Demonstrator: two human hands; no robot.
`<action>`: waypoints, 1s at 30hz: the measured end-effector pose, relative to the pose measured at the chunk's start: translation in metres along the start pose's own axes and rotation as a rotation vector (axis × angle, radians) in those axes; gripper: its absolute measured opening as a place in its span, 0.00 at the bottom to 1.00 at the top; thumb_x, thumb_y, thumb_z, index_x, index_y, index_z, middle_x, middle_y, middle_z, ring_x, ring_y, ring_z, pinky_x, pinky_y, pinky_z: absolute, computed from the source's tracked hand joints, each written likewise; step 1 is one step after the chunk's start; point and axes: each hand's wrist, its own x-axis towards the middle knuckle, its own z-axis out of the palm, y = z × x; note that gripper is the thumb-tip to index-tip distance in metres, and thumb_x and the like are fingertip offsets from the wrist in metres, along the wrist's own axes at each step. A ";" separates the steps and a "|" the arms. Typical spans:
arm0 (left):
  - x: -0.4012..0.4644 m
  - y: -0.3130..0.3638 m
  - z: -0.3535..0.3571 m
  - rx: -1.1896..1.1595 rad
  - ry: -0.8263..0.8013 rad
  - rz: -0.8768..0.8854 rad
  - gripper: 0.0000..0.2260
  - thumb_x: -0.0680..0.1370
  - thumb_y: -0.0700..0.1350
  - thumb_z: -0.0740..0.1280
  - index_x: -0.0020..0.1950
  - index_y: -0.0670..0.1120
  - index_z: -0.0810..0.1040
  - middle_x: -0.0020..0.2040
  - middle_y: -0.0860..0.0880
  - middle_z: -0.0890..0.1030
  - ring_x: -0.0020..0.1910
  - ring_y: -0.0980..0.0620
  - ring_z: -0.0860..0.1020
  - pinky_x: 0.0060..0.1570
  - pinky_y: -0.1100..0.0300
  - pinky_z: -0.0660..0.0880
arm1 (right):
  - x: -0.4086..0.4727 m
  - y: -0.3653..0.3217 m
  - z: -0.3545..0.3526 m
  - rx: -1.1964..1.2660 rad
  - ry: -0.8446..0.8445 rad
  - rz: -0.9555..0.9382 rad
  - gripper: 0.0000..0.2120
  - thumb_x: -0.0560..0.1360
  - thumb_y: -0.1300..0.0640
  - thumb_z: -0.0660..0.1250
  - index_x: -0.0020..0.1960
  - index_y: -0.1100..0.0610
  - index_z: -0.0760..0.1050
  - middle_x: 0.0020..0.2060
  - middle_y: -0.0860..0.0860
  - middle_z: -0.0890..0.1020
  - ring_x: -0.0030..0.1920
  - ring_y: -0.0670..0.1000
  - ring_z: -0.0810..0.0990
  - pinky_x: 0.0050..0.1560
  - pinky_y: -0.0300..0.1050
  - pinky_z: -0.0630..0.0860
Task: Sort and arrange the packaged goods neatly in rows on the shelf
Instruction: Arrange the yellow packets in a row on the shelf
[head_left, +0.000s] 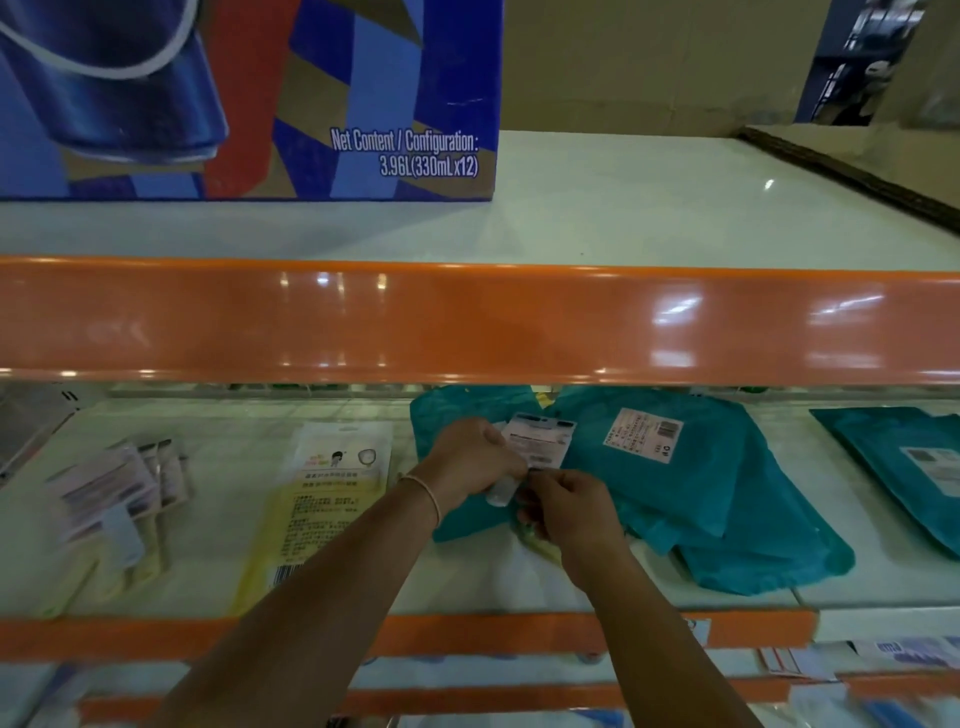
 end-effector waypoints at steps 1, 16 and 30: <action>-0.002 0.001 -0.001 -0.048 -0.008 -0.021 0.09 0.66 0.40 0.75 0.43 0.45 0.78 0.39 0.50 0.77 0.38 0.51 0.78 0.38 0.55 0.79 | -0.002 0.000 0.001 0.029 0.000 0.004 0.12 0.79 0.61 0.63 0.43 0.68 0.79 0.31 0.58 0.80 0.27 0.51 0.74 0.25 0.42 0.69; -0.033 -0.039 -0.057 0.010 0.102 0.097 0.09 0.80 0.44 0.59 0.55 0.45 0.77 0.48 0.45 0.82 0.40 0.50 0.80 0.37 0.57 0.77 | -0.018 0.004 0.030 -0.100 0.009 -0.121 0.15 0.80 0.60 0.62 0.37 0.66 0.75 0.28 0.56 0.73 0.31 0.52 0.70 0.32 0.45 0.66; -0.057 -0.118 -0.181 -0.428 0.234 0.007 0.18 0.82 0.49 0.60 0.35 0.43 0.70 0.25 0.47 0.68 0.23 0.50 0.64 0.31 0.55 0.63 | -0.062 -0.022 0.156 -0.510 -0.411 -0.402 0.18 0.81 0.54 0.62 0.34 0.59 0.72 0.23 0.47 0.71 0.23 0.44 0.68 0.28 0.37 0.66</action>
